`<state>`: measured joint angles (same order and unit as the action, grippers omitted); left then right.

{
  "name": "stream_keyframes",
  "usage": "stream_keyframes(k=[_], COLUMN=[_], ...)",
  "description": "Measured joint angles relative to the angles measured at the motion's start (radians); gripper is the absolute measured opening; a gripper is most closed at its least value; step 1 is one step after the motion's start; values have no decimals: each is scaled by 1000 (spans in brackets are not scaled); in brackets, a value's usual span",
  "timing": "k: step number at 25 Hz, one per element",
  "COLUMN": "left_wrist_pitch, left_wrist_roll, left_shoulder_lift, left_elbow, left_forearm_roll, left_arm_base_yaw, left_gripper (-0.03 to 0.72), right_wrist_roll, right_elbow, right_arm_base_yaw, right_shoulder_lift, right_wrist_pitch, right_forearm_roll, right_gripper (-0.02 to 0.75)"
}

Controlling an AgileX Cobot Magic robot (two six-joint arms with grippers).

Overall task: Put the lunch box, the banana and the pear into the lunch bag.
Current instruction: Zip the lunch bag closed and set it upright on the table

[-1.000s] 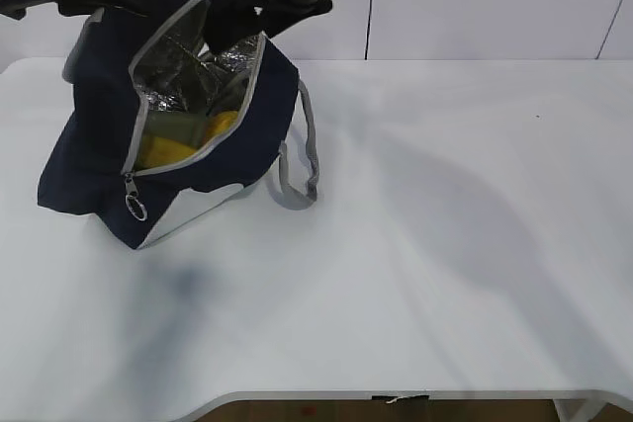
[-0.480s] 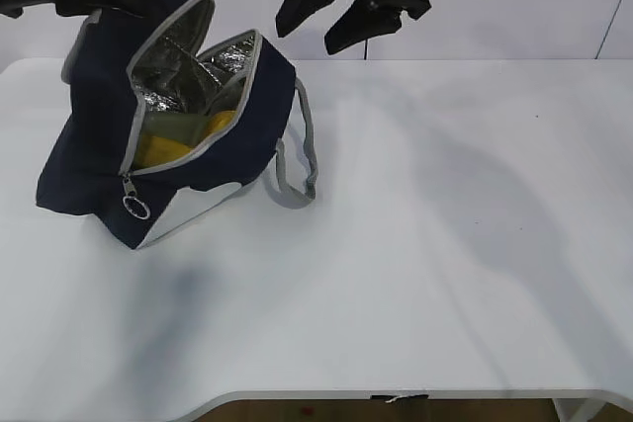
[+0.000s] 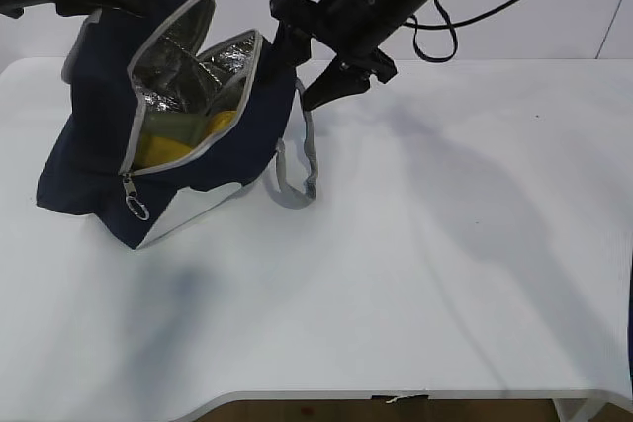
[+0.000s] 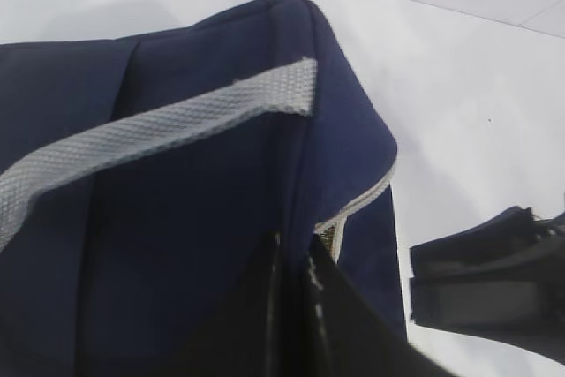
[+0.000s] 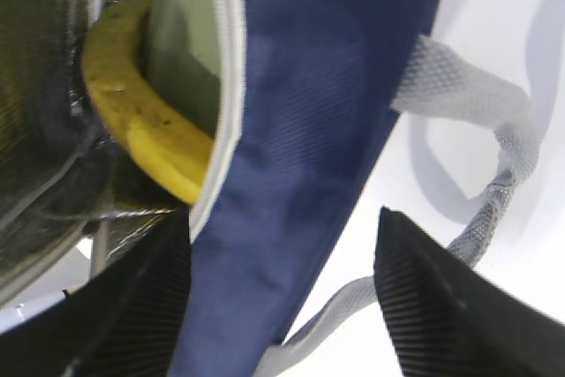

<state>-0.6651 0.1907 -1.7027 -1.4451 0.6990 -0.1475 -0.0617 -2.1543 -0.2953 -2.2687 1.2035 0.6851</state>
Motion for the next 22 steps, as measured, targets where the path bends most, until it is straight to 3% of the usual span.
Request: stream_keyframes(k=[4,12,22], left_wrist_pitch=[0,0,-2], left_wrist_roll=[0,0,0], left_shoulder_lift=[0,0,0], left_elbow=[0,0,0], left_forearm_roll=[0,0,6], left_arm_base_yaw=[0,0,0], left_gripper=[-6,-6,-6], right_wrist_roll=[0,-20,-74], right_elbow=[0,0,0], right_arm_base_yaw=[0,0,4], right_shoulder_lift=[-33,-37,-77], right_wrist_pitch=[-21,-48,-68], right_forearm_roll=[7,28,150], right_gripper=[505,323,303])
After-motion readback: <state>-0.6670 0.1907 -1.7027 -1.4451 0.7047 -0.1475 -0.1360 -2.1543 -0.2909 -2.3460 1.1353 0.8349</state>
